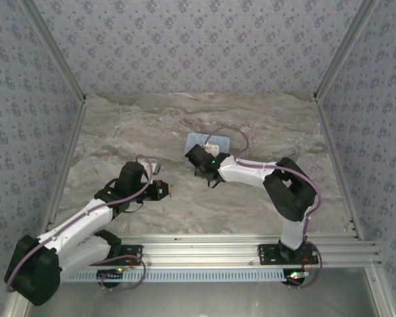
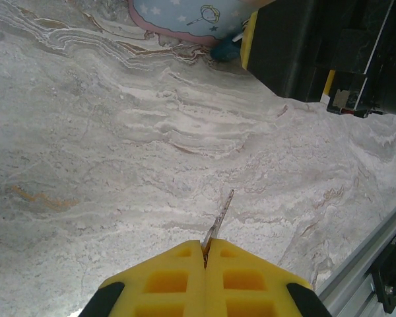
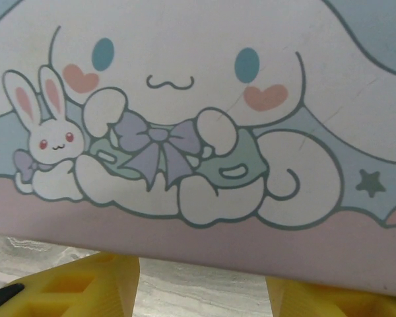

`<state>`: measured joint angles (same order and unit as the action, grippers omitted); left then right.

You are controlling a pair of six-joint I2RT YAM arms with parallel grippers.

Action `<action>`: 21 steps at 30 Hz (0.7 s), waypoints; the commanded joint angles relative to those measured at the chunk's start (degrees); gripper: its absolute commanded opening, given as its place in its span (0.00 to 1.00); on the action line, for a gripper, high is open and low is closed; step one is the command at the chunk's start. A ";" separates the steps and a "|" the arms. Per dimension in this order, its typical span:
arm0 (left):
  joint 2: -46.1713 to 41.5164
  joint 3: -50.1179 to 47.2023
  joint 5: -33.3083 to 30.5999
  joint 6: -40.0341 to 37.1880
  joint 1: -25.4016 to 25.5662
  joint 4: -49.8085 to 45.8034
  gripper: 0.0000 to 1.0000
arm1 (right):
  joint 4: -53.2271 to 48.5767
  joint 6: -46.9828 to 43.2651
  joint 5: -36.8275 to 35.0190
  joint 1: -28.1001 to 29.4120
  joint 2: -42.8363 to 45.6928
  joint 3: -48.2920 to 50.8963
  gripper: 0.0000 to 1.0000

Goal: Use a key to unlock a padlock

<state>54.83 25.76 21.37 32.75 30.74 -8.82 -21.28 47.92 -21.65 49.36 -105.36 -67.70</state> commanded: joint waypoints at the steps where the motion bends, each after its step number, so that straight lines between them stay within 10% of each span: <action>1: 0.02 0.17 -0.28 -1.04 -0.33 1.52 0.00 | -0.18 -1.24 -0.58 0.47 -1.47 0.02 0.54; 21: -2.36 -1.28 -0.17 -1.82 -0.39 0.47 0.00 | 2.64 4.70 -3.91 0.25 -5.87 -2.57 0.51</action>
<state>53.25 24.99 21.39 32.12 30.74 -8.86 -19.27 50.43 -22.35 49.82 -110.26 -70.11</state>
